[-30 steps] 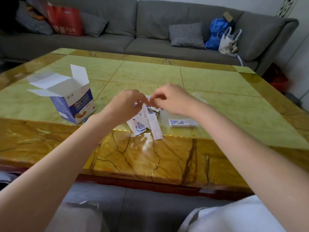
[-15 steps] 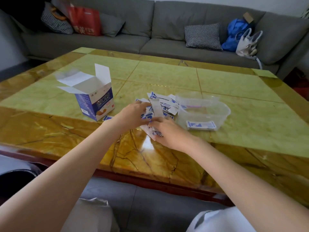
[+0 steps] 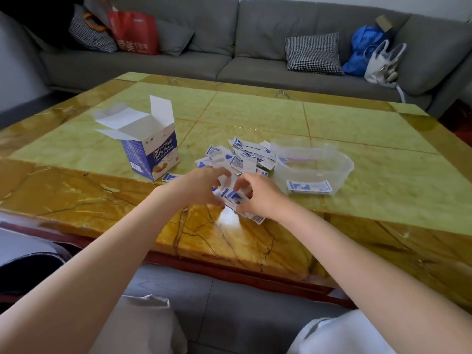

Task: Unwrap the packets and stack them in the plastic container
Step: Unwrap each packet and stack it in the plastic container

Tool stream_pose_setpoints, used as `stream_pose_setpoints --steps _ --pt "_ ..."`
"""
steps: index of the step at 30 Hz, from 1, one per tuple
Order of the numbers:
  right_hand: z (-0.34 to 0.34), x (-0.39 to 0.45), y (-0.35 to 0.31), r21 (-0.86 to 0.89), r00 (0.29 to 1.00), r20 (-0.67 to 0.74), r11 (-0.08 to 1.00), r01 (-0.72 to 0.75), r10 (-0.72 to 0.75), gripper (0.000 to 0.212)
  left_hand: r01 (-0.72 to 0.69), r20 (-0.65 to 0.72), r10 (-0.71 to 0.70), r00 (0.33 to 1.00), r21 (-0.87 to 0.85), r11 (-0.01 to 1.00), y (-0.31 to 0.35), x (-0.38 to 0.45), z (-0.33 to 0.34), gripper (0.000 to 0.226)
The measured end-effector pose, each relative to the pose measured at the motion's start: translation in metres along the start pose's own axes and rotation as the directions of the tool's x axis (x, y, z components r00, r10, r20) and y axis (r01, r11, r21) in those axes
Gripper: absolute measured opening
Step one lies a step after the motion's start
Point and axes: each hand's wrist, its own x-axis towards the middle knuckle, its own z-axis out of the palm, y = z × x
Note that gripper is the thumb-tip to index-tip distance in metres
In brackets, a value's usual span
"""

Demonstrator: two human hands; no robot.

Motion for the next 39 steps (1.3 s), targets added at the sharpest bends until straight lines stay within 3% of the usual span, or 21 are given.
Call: stream_pose_setpoints --steps 3,8,13,18,22,26,30,35,37,39 --pt "-0.002 0.005 -0.003 0.105 0.999 0.006 0.994 -0.039 0.039 0.041 0.022 -0.002 -0.022 1.000 0.009 1.000 -0.002 -0.001 0.001 0.061" --pt "0.001 0.020 0.002 0.110 0.997 -0.058 0.993 -0.041 0.048 0.030 0.082 0.023 -0.082 0.996 -0.001 0.997 -0.008 0.001 -0.002 0.058" --pt "-0.005 0.026 -0.003 0.269 0.953 -0.300 0.962 0.049 0.035 0.042 0.095 -0.030 -0.097 0.995 -0.071 0.993 -0.019 0.001 -0.011 0.039" --pt "-0.014 0.027 -0.019 0.493 0.925 -0.376 0.858 0.147 0.058 0.015 0.113 -0.118 -0.124 0.985 -0.098 0.989 -0.027 -0.002 -0.011 0.038" --pt "-0.019 0.030 -0.028 0.606 0.925 -0.374 0.773 0.190 0.066 0.010 0.121 -0.158 -0.141 0.977 -0.127 0.984 -0.036 -0.004 -0.011 0.037" --pt "-0.017 0.031 -0.027 0.489 0.967 -0.254 0.861 0.139 -0.012 0.012 0.113 -0.253 -0.162 0.954 -0.197 0.974 -0.043 -0.006 -0.011 0.034" --pt "-0.005 0.026 -0.019 0.123 0.983 -0.124 0.981 0.148 -0.133 0.024 0.100 -0.266 -0.188 0.946 -0.313 0.944 -0.037 -0.009 -0.012 0.022" --pt "0.003 0.020 -0.012 -0.081 0.988 0.016 0.984 0.156 -0.155 0.029 0.033 -0.092 -0.100 0.991 -0.556 0.831 -0.019 -0.020 -0.006 0.023" --pt "0.005 0.017 -0.012 -0.139 0.981 0.042 0.972 0.191 -0.187 0.024 -0.003 -0.123 -0.076 0.990 -0.540 0.842 -0.016 -0.020 0.000 0.014" --pt "0.003 0.016 -0.012 -0.165 0.980 0.021 0.966 0.199 -0.199 0.031 -0.009 -0.185 -0.118 0.976 -0.572 0.820 -0.015 -0.018 0.003 0.010"
